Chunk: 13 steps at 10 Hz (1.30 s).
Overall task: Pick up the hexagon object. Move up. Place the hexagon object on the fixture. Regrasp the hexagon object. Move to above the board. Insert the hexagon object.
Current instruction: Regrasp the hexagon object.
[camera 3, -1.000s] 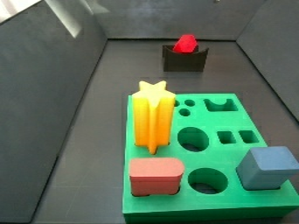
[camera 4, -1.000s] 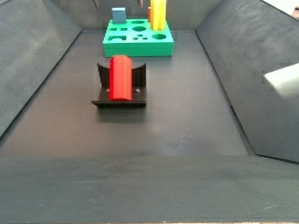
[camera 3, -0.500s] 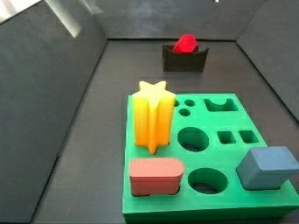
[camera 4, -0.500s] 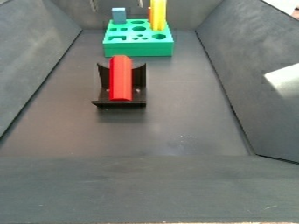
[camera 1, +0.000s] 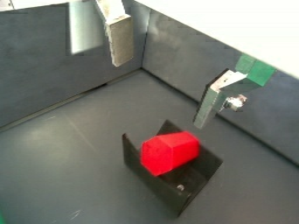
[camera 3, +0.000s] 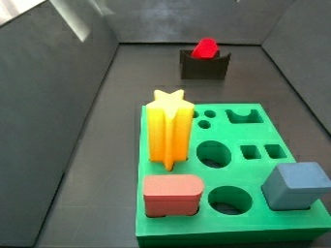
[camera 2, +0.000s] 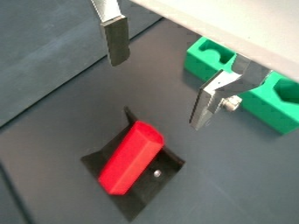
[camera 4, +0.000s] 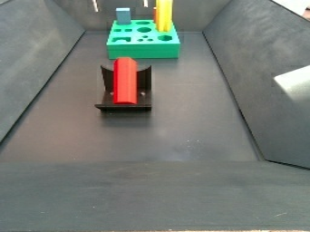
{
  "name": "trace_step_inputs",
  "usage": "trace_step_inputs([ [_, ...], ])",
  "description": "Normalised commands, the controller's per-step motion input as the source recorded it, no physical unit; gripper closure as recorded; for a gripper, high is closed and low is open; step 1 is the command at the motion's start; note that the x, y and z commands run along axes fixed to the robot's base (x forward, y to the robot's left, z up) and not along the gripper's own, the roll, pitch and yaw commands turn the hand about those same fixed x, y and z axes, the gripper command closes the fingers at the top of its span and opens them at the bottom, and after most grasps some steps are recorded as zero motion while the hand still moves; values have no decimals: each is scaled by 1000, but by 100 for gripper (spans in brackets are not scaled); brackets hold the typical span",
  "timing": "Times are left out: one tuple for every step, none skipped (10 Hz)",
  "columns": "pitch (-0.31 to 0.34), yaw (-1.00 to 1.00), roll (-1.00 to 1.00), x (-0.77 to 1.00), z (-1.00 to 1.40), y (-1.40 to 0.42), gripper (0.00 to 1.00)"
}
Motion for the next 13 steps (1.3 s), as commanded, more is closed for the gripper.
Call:
trace_step_inputs([
  [9,32,1000,3,4,-20,0],
  [14,34,1000,15,-8,-23,0],
  [19,36,1000,26,-12,-22,0],
  [36,42,1000,44,-7,-24,0],
  [43,44,1000,54,-10,-27,0],
  [64,53,1000,73,-19,-30,0],
  [83,62,1000,85,-15,-34,0],
  [115,80,1000,96,-14,-36,0],
  [151,112,1000,105,-20,-41,0],
  [164,136,908,106,-20,-43,0],
  [155,148,785,106,-19,-44,0],
  [132,169,538,104,-24,-45,0],
  [114,180,365,100,-18,-43,0],
])
